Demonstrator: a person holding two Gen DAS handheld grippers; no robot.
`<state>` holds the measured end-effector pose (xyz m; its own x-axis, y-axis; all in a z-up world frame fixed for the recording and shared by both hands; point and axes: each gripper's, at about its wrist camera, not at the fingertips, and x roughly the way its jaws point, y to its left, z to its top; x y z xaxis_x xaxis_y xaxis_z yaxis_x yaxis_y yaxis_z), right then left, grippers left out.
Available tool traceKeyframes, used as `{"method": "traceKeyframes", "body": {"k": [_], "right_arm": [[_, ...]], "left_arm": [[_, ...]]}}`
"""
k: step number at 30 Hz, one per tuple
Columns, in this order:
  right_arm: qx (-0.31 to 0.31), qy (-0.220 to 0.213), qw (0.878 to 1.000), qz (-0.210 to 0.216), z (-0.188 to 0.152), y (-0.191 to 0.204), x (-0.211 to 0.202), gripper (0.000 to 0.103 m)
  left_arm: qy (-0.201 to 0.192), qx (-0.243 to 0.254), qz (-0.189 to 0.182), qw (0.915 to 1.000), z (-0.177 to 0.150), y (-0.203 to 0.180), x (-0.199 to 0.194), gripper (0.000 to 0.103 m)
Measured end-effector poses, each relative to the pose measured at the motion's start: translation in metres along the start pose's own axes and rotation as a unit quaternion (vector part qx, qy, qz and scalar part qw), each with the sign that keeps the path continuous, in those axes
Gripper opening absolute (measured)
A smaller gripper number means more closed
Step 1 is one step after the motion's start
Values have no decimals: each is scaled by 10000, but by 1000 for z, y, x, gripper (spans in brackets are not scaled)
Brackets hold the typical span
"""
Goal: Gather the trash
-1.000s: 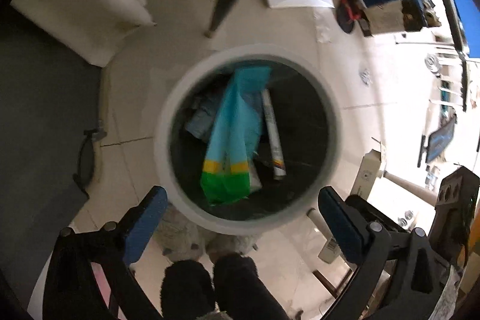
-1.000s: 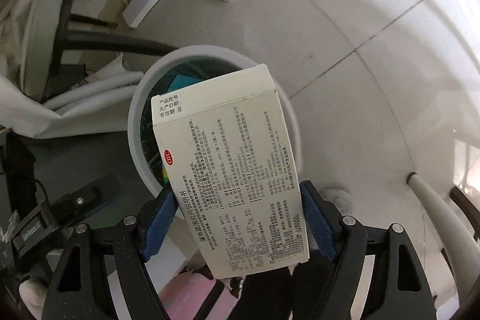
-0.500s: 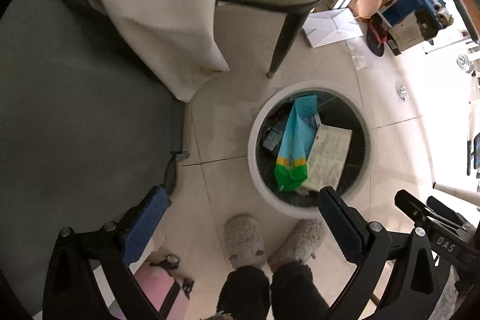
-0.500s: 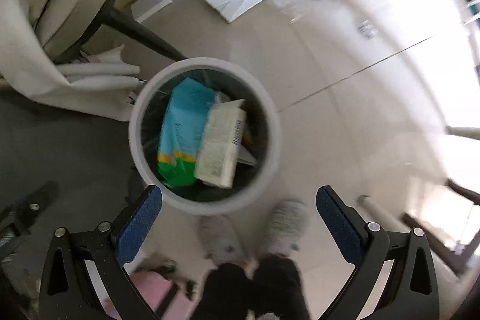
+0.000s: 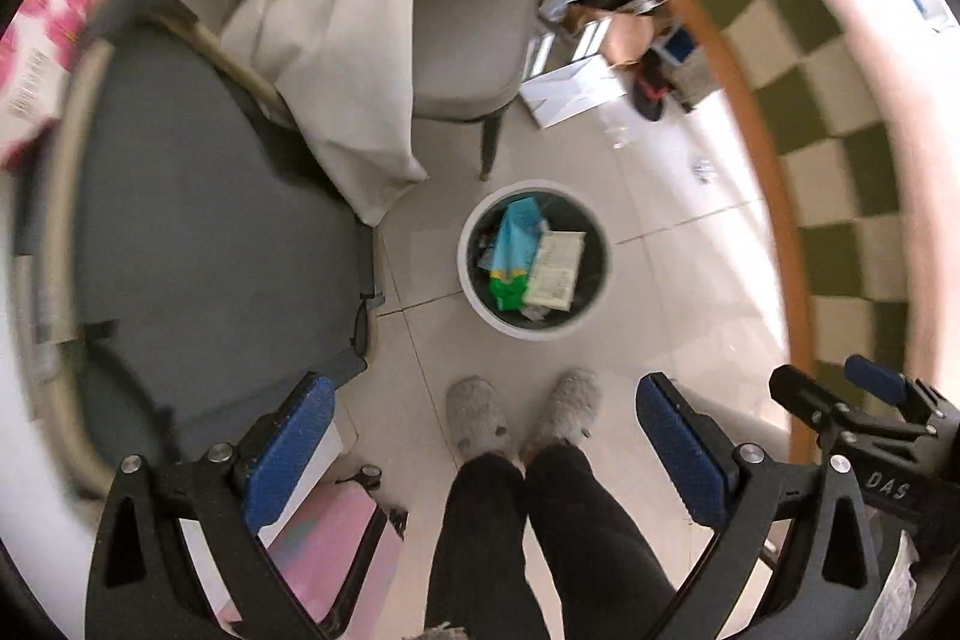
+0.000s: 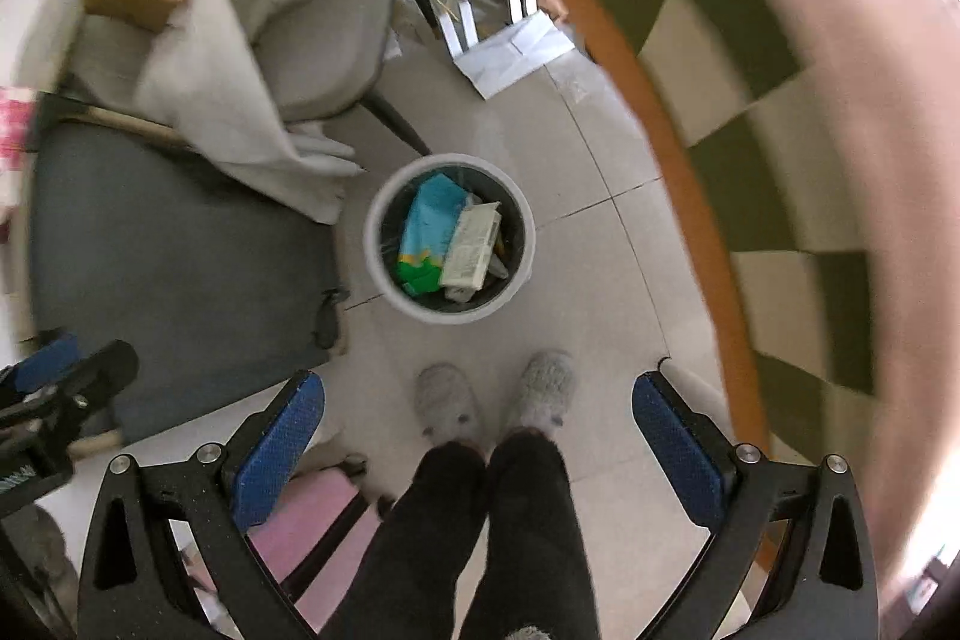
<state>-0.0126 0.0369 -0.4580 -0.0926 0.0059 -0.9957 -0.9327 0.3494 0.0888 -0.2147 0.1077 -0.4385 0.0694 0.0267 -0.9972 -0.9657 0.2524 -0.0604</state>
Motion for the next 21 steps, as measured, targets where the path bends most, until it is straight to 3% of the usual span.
{"method": "traceKeyframes", "body": {"k": [6, 14, 21], "right_arm": [[-63, -158, 9990, 405, -22, -2, -123, 103], [-192, -757, 9919, 1003, -51, -8, -272, 103], [-285, -1056, 9862, 1246, -66, -5, -335, 103]], "left_arm": [[-256, 44, -510, 9984, -15, -15, -106, 103], [-731, 460, -1006, 9912, -32, -34, -218, 103], [-1176, 464, -1436, 9815, -47, -39, -284, 103]]}}
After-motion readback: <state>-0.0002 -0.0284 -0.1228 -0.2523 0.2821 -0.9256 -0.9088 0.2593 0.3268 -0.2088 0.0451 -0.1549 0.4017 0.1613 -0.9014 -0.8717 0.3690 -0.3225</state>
